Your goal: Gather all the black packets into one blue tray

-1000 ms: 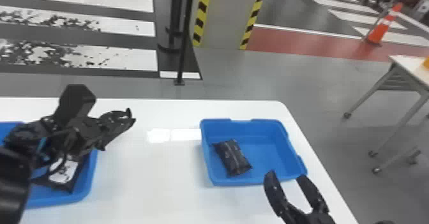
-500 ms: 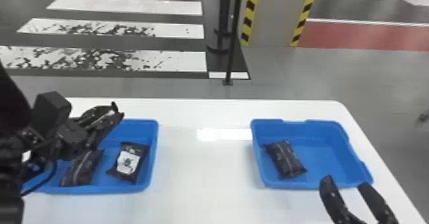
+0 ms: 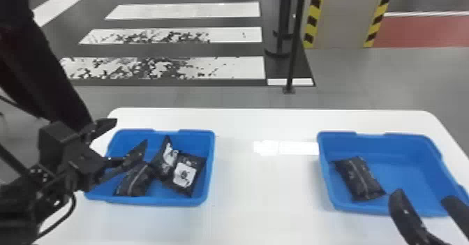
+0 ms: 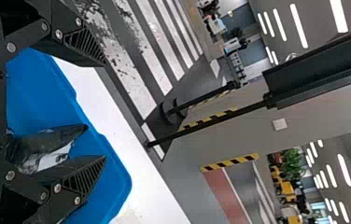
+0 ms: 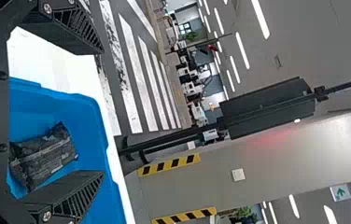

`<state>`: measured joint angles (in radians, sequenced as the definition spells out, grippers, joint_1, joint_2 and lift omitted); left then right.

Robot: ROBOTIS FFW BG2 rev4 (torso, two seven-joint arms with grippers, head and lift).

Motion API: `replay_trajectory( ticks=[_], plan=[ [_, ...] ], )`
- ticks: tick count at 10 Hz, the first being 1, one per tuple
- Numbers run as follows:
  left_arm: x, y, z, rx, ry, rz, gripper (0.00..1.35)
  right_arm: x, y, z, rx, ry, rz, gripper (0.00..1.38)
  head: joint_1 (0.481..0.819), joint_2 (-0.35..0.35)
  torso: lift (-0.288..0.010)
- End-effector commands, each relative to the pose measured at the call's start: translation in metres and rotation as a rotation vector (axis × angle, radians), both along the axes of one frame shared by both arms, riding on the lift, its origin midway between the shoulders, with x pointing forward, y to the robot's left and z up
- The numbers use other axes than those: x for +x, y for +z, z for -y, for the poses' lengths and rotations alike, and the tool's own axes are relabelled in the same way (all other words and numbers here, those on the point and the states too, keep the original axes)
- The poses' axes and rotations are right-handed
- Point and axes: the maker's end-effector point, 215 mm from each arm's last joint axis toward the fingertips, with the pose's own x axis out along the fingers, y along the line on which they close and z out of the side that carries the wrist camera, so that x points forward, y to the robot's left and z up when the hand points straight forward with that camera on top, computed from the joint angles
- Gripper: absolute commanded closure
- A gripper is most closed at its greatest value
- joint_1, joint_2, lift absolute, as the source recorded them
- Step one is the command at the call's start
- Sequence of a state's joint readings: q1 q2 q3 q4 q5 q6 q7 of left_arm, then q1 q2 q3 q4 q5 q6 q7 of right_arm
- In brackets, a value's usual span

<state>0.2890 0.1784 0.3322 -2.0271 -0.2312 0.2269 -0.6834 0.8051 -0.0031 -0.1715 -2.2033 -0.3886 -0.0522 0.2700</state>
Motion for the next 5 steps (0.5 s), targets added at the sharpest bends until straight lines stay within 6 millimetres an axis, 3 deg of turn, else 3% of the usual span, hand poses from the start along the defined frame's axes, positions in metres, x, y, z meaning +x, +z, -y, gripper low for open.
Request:
replay_trajectory(
  ticks=[1,2,3,5],
  plan=[
    [-0.03,0.023,0.019,-0.082,-0.031,0.072,0.17,0.008,0.008,-0.011,-0.044,0.038,-0.036,0.1,0.695,0.085,-0.11],
    [-0.051,0.039,0.037,-0.161,-0.058,0.127,0.17,0.013,0.001,-0.024,-0.058,0.087,-0.089,0.1,0.695,0.086,-0.11],
    [-0.072,0.055,0.042,-0.204,-0.052,0.168,0.17,0.02,-0.011,-0.029,-0.092,0.141,-0.133,0.1,0.695,0.082,-0.11],
    [-0.108,0.065,0.059,-0.338,-0.069,0.212,0.17,0.028,-0.031,-0.008,-0.161,0.162,-0.221,0.1,0.695,0.069,-0.11]
  ],
)
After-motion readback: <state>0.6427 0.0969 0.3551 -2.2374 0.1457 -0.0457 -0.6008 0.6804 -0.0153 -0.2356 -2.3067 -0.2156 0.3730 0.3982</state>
